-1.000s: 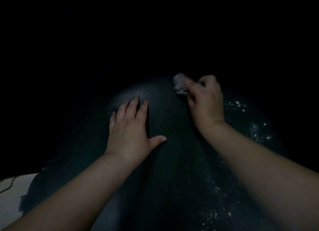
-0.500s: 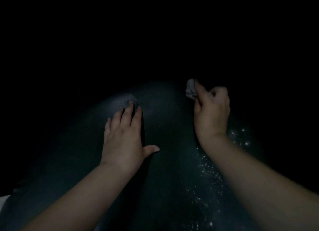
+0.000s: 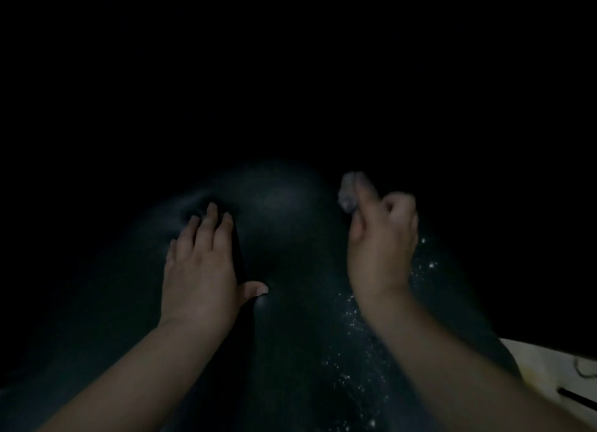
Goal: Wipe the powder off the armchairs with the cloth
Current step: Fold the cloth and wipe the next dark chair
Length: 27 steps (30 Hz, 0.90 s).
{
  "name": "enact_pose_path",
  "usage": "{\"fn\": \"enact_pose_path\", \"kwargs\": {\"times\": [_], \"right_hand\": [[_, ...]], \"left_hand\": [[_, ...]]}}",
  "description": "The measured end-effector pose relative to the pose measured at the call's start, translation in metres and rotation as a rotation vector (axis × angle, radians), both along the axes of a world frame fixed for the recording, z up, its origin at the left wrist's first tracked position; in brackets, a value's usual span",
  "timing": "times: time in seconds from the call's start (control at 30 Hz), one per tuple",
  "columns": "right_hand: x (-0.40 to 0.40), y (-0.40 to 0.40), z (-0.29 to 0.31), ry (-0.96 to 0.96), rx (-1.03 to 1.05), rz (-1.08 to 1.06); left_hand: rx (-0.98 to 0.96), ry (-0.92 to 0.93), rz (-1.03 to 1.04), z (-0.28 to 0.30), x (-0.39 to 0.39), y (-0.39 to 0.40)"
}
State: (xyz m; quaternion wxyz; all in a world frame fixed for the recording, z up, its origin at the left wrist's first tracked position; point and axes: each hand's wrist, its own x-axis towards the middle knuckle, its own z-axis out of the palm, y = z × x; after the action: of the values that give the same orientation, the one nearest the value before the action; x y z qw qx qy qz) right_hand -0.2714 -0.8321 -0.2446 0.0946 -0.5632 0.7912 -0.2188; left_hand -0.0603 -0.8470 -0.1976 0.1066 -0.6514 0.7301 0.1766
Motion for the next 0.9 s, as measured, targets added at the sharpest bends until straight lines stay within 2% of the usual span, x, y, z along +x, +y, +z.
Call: {"fn": "enact_pose_path", "kwargs": {"times": [0.1,0.17,0.2,0.23,0.3,0.4,0.5,0.57,0.6,0.67,0.77,0.83,0.9], "right_hand": [[0.027,0.029,0.004,-0.056,-0.060,0.130],[0.025,0.009,0.009,-0.030,-0.056,0.276],[0.015,-0.005,0.010,-0.044,-0.070,0.264],[0.003,-0.016,0.008,-0.031,-0.080,0.206],[-0.019,-0.022,0.007,-0.102,-0.056,-0.058],[-0.011,0.024,0.006,-0.162,0.001,-0.262],[0.021,0.052,0.012,-0.118,0.031,0.023],[0.013,0.030,0.014,-0.016,0.007,0.179],[0.003,0.016,0.013,0.007,0.003,0.139],[-0.026,0.002,0.010,0.036,0.057,-0.096],[-0.028,0.044,0.003,0.027,0.041,-0.363],[0.005,0.077,0.013,0.057,0.121,-0.364],[0.029,0.089,0.013,0.062,0.083,-0.238]], "left_hand": [[0.006,-0.010,0.002,0.002,-0.003,0.001],[0.007,-0.020,-0.007,0.003,-0.003,0.001],[0.009,-0.021,-0.012,0.003,-0.003,0.002],[0.011,-0.021,-0.016,0.004,-0.003,0.002],[0.009,-0.022,-0.020,0.004,-0.003,0.003],[0.001,-0.030,-0.051,0.003,0.000,0.004],[-0.009,-0.025,-0.092,0.001,0.004,0.007],[-0.021,-0.003,-0.115,0.001,0.008,0.009],[-0.027,0.002,-0.137,0.001,0.009,0.009],[-0.035,0.006,-0.209,0.003,0.011,0.010],[-0.043,0.068,-0.318,0.007,0.006,0.010],[-0.041,0.110,-0.379,0.009,-0.002,0.011],[-0.030,0.153,-0.427,0.011,-0.012,0.011]]}}
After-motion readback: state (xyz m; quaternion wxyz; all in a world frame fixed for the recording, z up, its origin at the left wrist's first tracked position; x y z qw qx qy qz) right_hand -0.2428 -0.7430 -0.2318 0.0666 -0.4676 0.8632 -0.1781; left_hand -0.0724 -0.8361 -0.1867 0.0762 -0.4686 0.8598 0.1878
